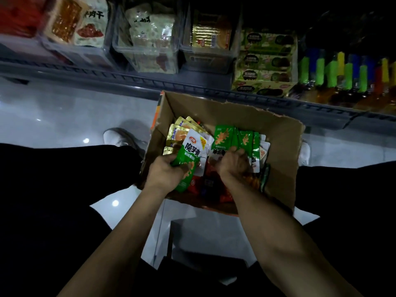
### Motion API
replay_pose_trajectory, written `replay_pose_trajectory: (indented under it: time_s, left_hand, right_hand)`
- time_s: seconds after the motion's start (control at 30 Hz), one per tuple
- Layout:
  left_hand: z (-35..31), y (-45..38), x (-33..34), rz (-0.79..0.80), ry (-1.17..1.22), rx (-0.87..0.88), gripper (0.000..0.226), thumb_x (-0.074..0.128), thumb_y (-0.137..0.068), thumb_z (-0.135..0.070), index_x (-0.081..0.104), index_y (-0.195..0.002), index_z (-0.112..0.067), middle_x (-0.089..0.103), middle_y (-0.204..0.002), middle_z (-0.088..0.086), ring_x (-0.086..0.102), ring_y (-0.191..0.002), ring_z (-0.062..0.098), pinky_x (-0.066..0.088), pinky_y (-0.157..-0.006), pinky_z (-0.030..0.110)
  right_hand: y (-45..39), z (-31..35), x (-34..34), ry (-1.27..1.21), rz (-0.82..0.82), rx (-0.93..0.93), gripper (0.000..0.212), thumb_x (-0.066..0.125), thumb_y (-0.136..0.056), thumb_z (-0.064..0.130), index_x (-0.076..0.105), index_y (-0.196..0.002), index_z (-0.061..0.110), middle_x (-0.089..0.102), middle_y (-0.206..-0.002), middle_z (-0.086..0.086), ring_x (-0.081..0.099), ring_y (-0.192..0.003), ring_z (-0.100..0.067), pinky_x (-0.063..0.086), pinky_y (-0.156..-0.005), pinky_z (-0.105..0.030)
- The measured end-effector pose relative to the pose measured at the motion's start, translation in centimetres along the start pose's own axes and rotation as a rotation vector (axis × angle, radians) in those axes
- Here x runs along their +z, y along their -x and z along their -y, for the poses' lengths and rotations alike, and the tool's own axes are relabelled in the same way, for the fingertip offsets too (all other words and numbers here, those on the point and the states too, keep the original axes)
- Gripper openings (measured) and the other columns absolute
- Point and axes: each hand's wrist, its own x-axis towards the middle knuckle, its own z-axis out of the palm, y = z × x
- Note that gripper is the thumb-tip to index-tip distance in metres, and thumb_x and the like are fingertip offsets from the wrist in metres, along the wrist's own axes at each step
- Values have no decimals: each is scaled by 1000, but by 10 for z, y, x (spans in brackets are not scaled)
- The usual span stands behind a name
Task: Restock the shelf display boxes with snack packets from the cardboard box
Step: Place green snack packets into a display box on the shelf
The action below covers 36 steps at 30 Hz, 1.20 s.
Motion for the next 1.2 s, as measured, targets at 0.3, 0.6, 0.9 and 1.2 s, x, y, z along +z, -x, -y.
replay_pose_trajectory:
  time_s: [0.3,0.6,0.9,1.2]
  left_hand:
    - [-12,-3,0,-17,185,-35,19,74,-84,-23,72,-102,-17,71,-97,2,67,-87,17,51,-72,24]
    - [-36,-2,6,-38,329,45,10,71,-86,-15,71,-93,-22,72,-87,-1,66,-66,8,50,-57,18]
    - [-68,26,8,125,142,389,14,59,-94,-14,61,-103,-25,68,-95,-7,65,-88,15,54,-82,32]
    - [-86,56,-15,172,203,552,33,65,-89,-9,55,-116,-25,74,-94,-2,70,-85,7,56,-72,23]
  right_hand:
    - [-11,-12,2,-204,-27,180,41,66,-88,18,51,-124,7,55,-125,-17,55,-113,-36,47,-88,-42]
    - [-8,-31,-45,-815,-194,98,14,51,-90,2,60,-83,11,55,-82,-9,49,-83,-27,37,-76,-31]
    - [44,-39,-173,-1009,-15,-345,20,59,-94,15,66,-90,33,70,-102,4,66,-98,-17,56,-80,-40]
    - [93,-16,-219,-1457,228,-266,20,61,-95,30,64,-106,13,74,-99,-11,72,-86,-21,57,-68,-31]
